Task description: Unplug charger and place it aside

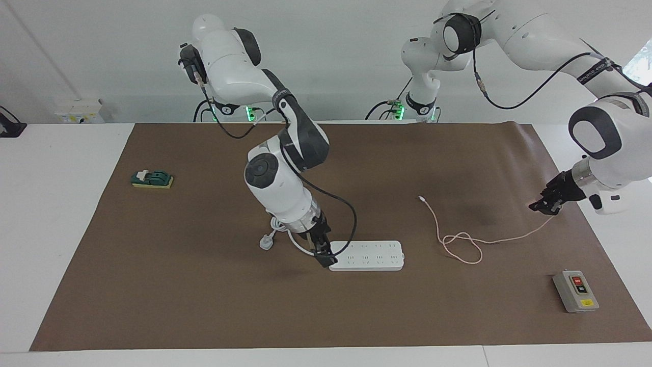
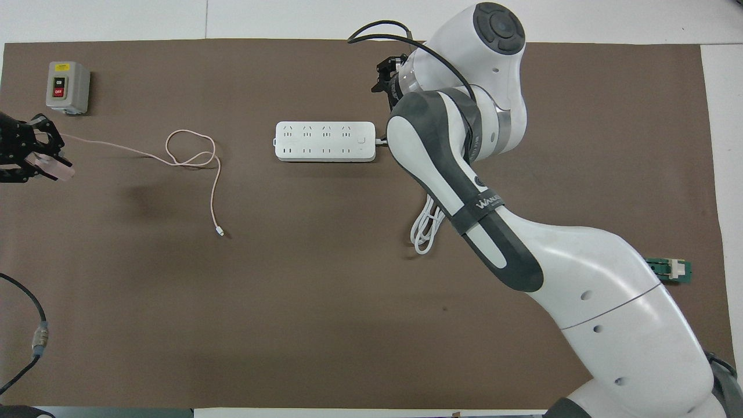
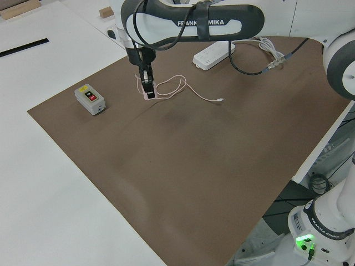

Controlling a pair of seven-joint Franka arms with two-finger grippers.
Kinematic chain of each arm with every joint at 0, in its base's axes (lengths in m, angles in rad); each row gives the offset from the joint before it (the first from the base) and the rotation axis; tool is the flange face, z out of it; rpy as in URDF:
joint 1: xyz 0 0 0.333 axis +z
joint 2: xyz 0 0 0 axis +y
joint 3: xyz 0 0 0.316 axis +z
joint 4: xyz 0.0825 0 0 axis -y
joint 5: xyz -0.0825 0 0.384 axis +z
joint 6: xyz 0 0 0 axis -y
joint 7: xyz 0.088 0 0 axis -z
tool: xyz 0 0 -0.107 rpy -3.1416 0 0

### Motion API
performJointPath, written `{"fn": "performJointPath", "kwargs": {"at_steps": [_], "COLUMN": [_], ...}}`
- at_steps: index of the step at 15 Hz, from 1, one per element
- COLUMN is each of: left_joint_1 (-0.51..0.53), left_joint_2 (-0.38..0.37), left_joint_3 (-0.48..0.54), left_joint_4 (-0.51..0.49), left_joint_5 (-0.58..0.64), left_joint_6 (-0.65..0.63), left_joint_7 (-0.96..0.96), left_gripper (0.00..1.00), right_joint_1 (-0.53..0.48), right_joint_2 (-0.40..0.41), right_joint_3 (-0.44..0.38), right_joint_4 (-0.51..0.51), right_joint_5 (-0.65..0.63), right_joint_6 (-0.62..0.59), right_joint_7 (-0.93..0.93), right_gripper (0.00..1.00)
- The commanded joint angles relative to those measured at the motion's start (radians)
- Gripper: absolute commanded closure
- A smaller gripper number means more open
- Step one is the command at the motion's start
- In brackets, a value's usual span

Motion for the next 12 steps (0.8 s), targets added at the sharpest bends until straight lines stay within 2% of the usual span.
{"fn": "performJointPath", "kwargs": {"at_steps": [1,3,4,5,6,7,10,12], "left_joint_1": [-0.049,-0.053,-0.06,-0.058,-0.05,-0.047,-0.04,-0.031], "left_joint_2": [-0.119,-0.152,-0.159,-0.168,-0.171,-0.173,-0.223,-0.295], "left_joint_3": [-0.021,-0.056,-0.12,-0.128,-0.128,-0.128,-0.128,-0.163], "left_joint_4": [-0.251,-0.333,-0.332,-0.332,-0.333,-0.333,-0.329,-0.33], "left_joint_5": [-0.011,-0.011,-0.01,-0.008,-0.008,-0.007,0.018,0.109], "left_joint_6": [0.185,0.257,0.268,0.264,0.262,0.262,0.247,0.232], "left_joint_7": [0.0,-0.022,-0.12,-0.128,-0.125,-0.119,-0.081,-0.073], "left_gripper": [1.0,1.0,1.0,1.0,0.57,0.01,0.0,0.0], "right_joint_1": [-0.035,-0.089,-0.145,-0.175,-0.202,-0.227,-0.293,-0.331], "right_joint_2": [-0.077,-0.152,-0.242,-0.294,-0.348,-0.393,-0.499,-0.561], "right_joint_3": [0.006,0.006,0.006,0.006,0.006,0.004,0.004,0.004], "right_joint_4": [-0.046,-0.086,-0.185,-0.245,-0.302,-0.347,-0.427,-0.462], "right_joint_5": [-0.087,-0.107,-0.105,-0.107,-0.113,-0.127,-0.205,-0.243], "right_joint_6": [-0.1,-0.17,-0.174,-0.174,-0.174,-0.175,-0.213,-0.27], "right_joint_7": [-0.146,-0.321,-0.494,-0.599,-0.711,-0.817,-1.105,-1.329], "right_gripper": [0.0,0.0,0.0,0.0,0.0,0.0,0.0,0.0]}}
